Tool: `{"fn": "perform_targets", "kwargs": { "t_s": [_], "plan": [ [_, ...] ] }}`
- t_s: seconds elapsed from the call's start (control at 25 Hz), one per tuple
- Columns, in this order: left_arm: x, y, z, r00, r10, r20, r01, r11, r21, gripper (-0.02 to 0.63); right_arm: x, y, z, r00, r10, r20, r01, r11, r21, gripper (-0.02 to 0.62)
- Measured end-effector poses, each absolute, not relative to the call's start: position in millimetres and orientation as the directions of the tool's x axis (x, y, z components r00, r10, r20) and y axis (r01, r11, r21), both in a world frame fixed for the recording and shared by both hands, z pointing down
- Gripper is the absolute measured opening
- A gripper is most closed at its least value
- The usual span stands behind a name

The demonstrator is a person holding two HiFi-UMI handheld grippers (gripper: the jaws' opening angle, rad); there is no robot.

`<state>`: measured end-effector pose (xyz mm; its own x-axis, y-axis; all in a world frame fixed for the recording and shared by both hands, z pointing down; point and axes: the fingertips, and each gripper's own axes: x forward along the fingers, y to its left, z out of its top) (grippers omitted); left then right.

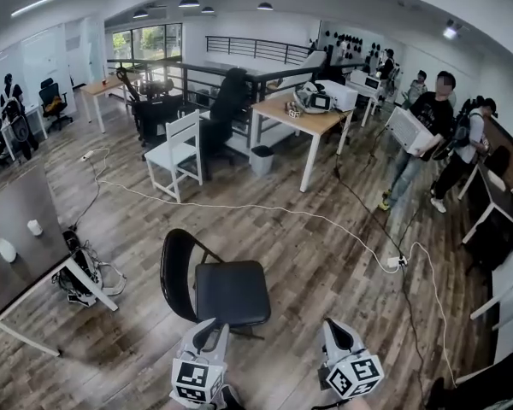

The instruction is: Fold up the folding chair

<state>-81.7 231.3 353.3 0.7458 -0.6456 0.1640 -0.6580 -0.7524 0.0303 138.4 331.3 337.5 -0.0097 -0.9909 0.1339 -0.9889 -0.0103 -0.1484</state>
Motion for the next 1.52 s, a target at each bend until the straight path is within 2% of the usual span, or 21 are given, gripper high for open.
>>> {"fn": "perform_targets", "kwargs": {
  "t_s": [0.52,0.92,1.2,1.52],
  "plan": [
    [-122.6,119.2,398.1,0.730,-0.646,0.224,-0.676,-0.731,0.093,0.067,129.3,237.8,355.5,0.070,-0.979,0.191,-0.987,-0.096,-0.131,0.003],
    [-124.3,55.7,408.6,0.665,-0.700,0.258,-0.734,-0.677,0.057,0.067,131.3,146.4,391.6,-0.040,-0.977,0.209,-0.982,0.000,-0.190,0.003],
    [-102.1,-5.4,408.8,0.569,-0.772,0.282,-0.807,-0.590,0.015,0.067,167.3,60.2,408.6,-0.148,-0.971,0.188,-0.966,0.101,-0.239,0.003],
    [-65.7,-64.6,438.7,0.470,-0.810,0.351,-0.868,-0.497,0.013,0.067,243.3,-15.4,471.5,-0.188,-0.946,0.265,-0.947,0.103,-0.304,0.003]
  ]
}}
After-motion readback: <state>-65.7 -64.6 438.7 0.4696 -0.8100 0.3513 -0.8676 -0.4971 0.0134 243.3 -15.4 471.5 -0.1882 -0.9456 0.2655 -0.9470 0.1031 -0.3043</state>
